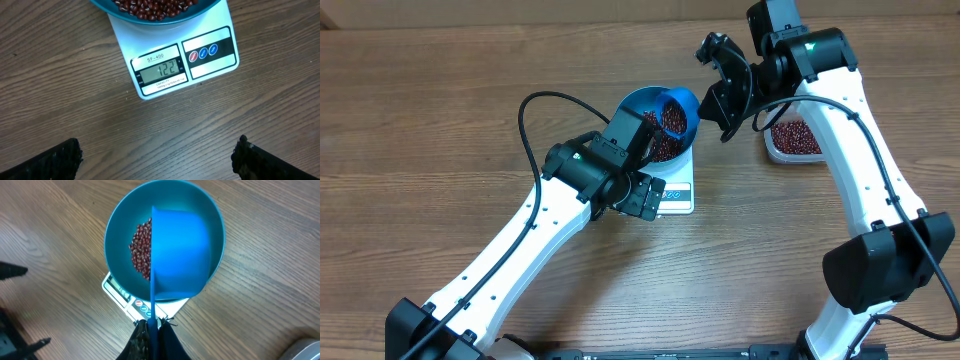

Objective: Scoop item into bowl and weigh 150g on scale
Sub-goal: 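Hold the scoop tilted over the bowl, pouring beans slowly, then keep tilting the scoop to trickle more beans into the bowl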

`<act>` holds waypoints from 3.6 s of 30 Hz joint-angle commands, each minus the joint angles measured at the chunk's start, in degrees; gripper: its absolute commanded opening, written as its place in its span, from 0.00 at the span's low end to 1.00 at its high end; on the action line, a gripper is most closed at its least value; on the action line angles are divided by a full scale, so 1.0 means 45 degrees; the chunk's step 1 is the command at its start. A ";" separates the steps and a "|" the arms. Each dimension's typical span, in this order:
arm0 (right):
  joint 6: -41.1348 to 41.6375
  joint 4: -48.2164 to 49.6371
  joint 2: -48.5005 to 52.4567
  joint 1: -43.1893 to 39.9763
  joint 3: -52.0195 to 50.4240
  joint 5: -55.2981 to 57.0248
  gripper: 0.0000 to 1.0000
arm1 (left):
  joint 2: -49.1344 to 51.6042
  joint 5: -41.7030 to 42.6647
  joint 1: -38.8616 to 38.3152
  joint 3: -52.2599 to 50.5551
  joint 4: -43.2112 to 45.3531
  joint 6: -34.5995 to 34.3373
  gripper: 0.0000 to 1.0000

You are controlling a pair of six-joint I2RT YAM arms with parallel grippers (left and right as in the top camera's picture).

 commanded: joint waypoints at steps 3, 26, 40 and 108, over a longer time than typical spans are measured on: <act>0.0787 0.0709 -0.0583 0.0136 0.0374 0.0797 0.04 | -0.0311 0.0097 0.0053 0.0073 0.0015 -0.0034 1.00; 0.1112 0.0733 -0.0583 0.0160 0.0374 0.0782 0.04 | -0.0311 0.0097 0.0058 0.0073 0.0015 -0.0034 1.00; -0.0865 0.0068 -0.0583 0.0233 0.0369 -0.0185 0.04 | -0.0311 0.0097 0.0053 0.0073 0.0015 -0.0034 0.99; 0.1350 0.0777 -0.0583 0.0219 0.0369 0.0879 0.04 | -0.0311 0.0097 0.0053 0.0073 0.0015 -0.0034 0.99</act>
